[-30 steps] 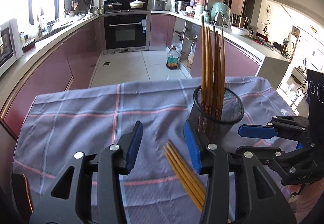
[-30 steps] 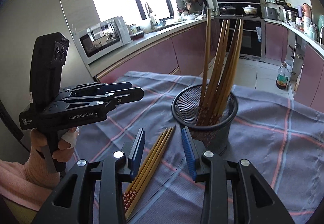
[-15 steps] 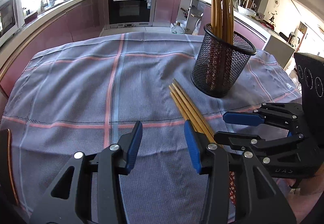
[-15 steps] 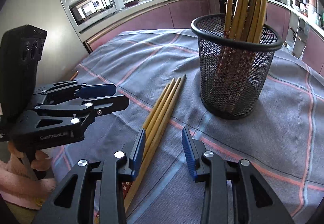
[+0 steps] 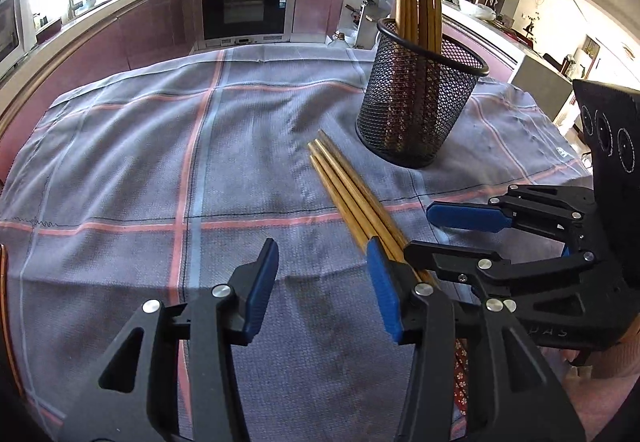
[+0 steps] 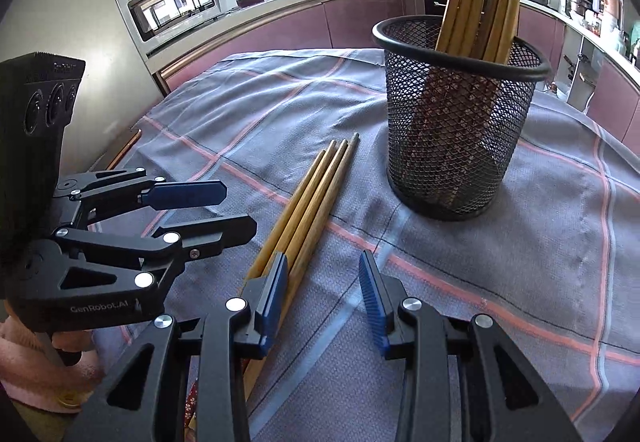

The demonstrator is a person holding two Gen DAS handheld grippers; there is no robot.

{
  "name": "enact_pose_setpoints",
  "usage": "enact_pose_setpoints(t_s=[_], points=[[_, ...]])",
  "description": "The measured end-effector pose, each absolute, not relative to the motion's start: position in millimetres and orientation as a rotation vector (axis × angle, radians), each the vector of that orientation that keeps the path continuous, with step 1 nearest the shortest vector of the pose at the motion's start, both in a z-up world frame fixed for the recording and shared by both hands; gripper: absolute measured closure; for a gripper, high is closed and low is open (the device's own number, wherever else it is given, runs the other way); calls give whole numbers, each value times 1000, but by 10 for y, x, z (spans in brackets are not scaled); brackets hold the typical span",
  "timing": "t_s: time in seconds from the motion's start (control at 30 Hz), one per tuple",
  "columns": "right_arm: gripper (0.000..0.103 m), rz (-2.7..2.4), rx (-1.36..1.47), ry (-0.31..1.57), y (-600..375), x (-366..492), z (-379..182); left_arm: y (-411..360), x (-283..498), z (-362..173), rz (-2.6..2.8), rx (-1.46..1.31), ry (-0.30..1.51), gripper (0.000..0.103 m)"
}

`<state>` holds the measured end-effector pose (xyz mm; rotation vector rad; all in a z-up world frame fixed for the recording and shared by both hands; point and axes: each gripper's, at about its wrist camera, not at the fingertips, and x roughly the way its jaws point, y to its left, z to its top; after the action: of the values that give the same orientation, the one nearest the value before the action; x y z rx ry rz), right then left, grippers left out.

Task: Organize utensils
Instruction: 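Move both open tools back over the remaining chopsticks on the cloth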

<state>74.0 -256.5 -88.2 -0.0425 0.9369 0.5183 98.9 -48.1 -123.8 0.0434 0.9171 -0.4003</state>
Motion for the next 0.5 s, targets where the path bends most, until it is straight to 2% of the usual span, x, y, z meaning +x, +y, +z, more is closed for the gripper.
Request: enact_pose_setpoints(t_s=[0.5], points=[[68,508,-54,939,-2631,735,-867,-549,1010,-1325,-415,49,939,55]])
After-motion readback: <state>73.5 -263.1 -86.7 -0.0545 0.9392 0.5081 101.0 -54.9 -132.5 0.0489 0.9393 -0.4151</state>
